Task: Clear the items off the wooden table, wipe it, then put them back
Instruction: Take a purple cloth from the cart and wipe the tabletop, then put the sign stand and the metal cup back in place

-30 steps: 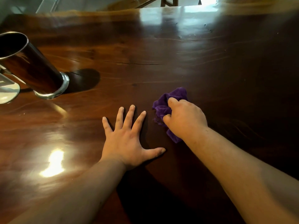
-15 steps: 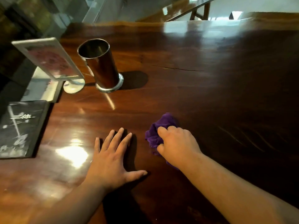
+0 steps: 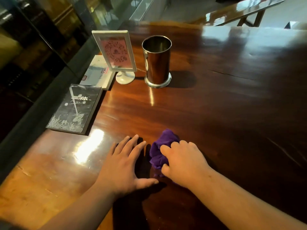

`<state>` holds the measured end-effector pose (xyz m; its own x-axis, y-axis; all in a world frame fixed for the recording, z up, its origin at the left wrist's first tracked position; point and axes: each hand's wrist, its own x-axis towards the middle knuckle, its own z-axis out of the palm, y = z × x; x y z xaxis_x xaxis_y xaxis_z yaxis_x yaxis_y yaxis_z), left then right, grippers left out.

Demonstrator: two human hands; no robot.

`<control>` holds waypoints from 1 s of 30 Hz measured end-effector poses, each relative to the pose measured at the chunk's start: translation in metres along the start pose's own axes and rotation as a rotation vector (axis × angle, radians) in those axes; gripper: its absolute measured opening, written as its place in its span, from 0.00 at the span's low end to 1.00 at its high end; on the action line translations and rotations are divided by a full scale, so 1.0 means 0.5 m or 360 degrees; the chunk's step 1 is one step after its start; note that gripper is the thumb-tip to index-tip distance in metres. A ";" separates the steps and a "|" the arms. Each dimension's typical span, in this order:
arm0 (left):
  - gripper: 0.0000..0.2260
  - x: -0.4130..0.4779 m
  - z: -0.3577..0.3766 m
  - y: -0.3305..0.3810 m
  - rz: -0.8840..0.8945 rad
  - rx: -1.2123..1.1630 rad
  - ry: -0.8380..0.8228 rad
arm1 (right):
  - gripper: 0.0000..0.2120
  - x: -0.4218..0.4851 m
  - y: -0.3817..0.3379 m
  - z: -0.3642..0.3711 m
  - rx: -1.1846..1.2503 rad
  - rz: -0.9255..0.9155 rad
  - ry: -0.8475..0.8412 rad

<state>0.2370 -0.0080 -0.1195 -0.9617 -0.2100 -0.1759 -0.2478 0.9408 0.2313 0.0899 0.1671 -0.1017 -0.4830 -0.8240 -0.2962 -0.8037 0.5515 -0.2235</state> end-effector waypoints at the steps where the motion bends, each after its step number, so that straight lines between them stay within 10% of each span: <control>1: 0.52 0.008 -0.020 -0.008 0.0082 0.0010 0.0007 | 0.21 -0.003 0.001 -0.015 -0.0029 0.0019 -0.0025; 12: 0.41 0.302 -0.383 -0.140 -0.0124 0.0222 0.0559 | 0.33 0.212 0.008 -0.320 0.0217 0.0160 0.0817; 19: 0.37 0.468 -0.476 -0.214 -0.0232 0.0354 0.0563 | 0.34 0.375 0.051 -0.367 -0.0024 0.0317 0.0772; 27: 0.07 0.532 -0.484 -0.232 -0.0181 0.0297 0.0565 | 0.01 0.443 0.082 -0.347 0.0012 0.0371 0.0620; 30: 0.03 0.540 -0.484 -0.219 -0.0185 0.0329 0.0567 | 0.10 0.440 0.102 -0.345 0.0074 0.0387 0.0588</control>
<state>-0.0237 -0.2318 0.0392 -0.9180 -0.3627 0.1607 -0.3633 0.9313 0.0267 -0.1174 -0.0086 -0.0180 -0.7547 -0.6561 0.0045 -0.6390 0.7334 -0.2321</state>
